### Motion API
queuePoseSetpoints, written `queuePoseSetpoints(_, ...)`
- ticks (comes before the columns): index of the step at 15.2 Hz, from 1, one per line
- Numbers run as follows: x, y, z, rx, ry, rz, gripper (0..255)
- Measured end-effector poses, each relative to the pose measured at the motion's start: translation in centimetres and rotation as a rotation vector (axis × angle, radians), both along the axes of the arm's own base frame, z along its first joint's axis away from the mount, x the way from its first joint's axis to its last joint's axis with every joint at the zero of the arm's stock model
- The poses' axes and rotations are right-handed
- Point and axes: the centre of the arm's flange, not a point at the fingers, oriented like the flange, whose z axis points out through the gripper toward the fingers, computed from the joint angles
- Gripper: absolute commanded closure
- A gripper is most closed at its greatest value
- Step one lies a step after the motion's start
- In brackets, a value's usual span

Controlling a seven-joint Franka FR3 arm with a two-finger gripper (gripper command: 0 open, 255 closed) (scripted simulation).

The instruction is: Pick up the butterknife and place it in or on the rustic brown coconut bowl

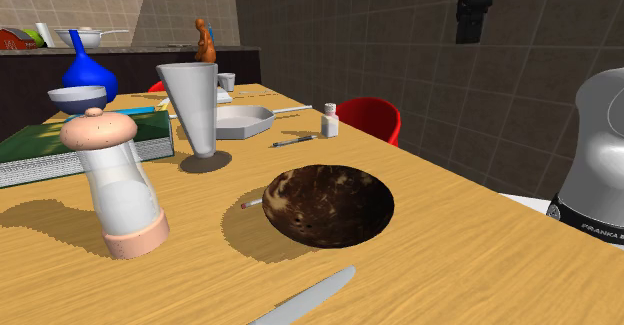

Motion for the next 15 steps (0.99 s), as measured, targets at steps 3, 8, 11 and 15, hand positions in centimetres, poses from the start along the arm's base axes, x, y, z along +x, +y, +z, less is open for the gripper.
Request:
queuePoseSetpoints(3, 1.2, 1.0, -0.5, 0.000, -0.002, 0.032, 0)
queuePoseSetpoints(8, 5.4, 4.9, -3.5, 0.003, -0.012, 0.157, 0)
queuePoseSetpoints(11, 7.6, 7.3, -4.9, 0.004, -0.020, 0.236, 0)
queuePoseSetpoints(15, 10.4, 11.0, -7.3, 0.006, -0.030, 0.342, 0)
